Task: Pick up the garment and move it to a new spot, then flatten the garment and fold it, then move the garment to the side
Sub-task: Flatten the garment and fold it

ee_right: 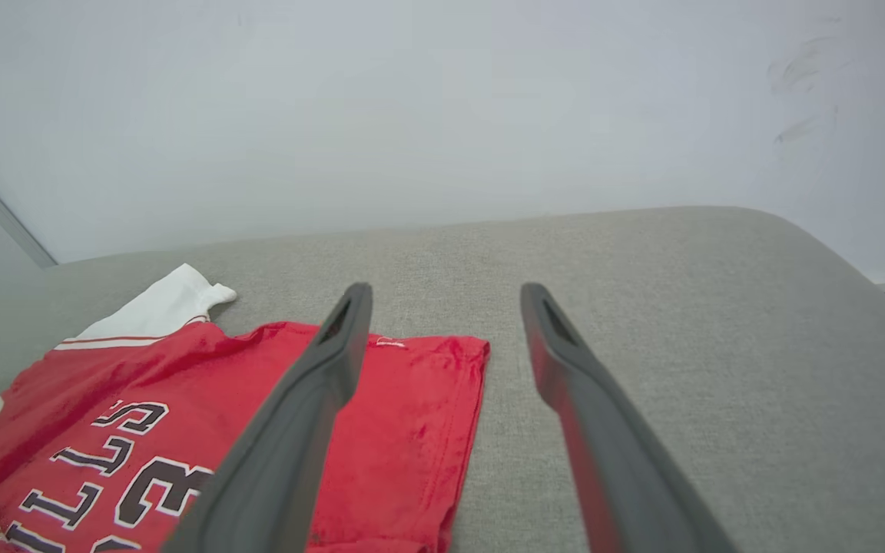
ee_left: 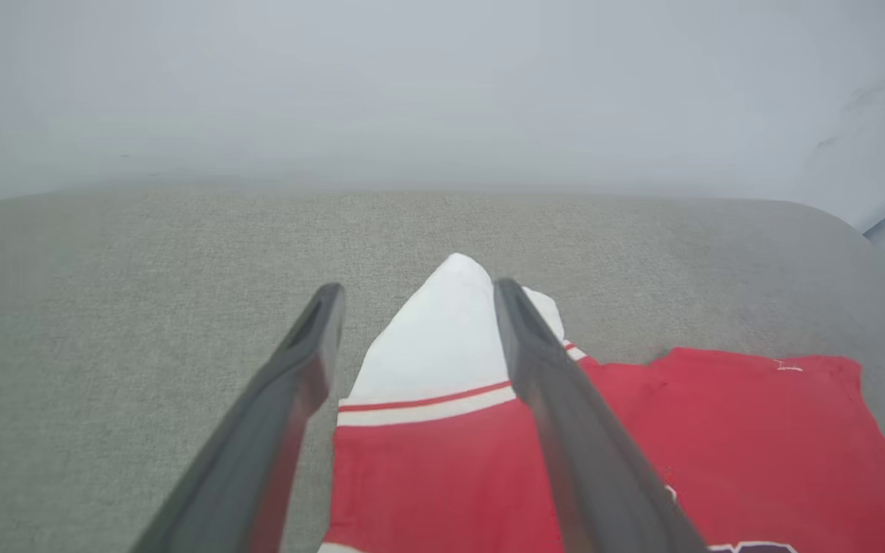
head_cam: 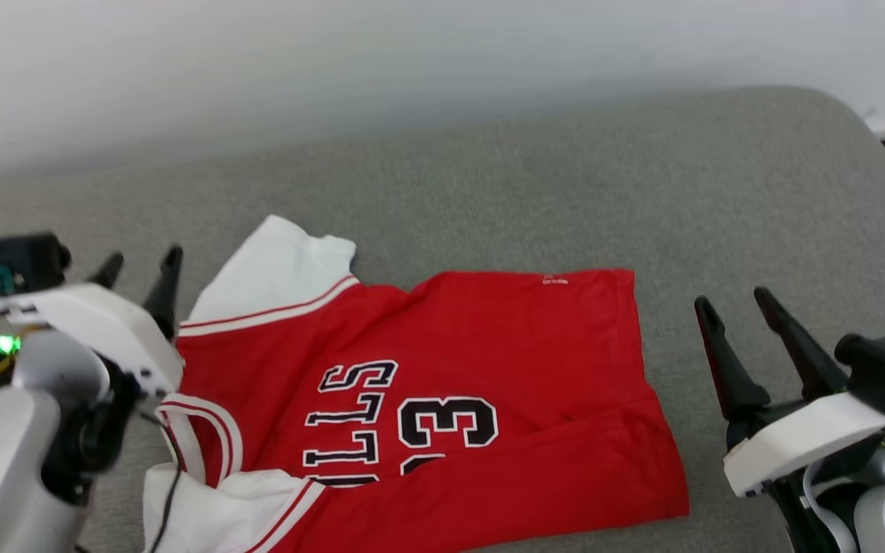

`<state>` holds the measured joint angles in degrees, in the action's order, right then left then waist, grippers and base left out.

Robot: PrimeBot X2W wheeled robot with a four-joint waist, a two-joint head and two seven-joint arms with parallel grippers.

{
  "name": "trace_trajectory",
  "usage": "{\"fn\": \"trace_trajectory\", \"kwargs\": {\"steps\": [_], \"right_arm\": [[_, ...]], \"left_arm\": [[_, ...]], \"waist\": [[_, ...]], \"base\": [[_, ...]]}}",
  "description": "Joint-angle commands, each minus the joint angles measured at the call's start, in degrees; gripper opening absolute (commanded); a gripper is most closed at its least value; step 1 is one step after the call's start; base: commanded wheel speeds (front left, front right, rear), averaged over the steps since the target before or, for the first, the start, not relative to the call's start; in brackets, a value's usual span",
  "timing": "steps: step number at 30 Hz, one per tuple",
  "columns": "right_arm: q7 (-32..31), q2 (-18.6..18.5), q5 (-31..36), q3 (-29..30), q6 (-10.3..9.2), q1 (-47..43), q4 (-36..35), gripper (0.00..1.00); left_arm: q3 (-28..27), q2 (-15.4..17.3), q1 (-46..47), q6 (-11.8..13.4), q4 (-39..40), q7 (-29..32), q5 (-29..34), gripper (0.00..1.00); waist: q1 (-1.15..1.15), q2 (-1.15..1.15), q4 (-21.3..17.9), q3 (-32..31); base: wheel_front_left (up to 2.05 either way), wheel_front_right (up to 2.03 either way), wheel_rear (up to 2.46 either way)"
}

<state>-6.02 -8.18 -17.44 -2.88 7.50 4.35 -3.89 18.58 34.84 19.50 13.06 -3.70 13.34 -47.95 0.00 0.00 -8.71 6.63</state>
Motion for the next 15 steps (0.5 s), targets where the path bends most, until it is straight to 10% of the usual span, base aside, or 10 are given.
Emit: {"fn": "trace_trajectory", "kwargs": {"steps": [1,15], "right_arm": [[0.7,0.8,0.5,-0.3,-0.02,1.6,-1.1,1.00],[5.2,3.1,-0.1,-1.4,-0.03,7.9,-1.6,1.00]], "left_arm": [[-0.3,-0.1,2.9,-0.1,-0.8,-0.3,0.7,1.00],[3.7,4.4,27.3,-6.9,-11.6,21.8,-2.4,1.00]], "waist": [[0.00,0.00,-2.2,4.6],[0.00,0.00,-7.9,18.7]], "base": [[0.00,0.00,0.00],[0.00,0.00,0.00]]}}
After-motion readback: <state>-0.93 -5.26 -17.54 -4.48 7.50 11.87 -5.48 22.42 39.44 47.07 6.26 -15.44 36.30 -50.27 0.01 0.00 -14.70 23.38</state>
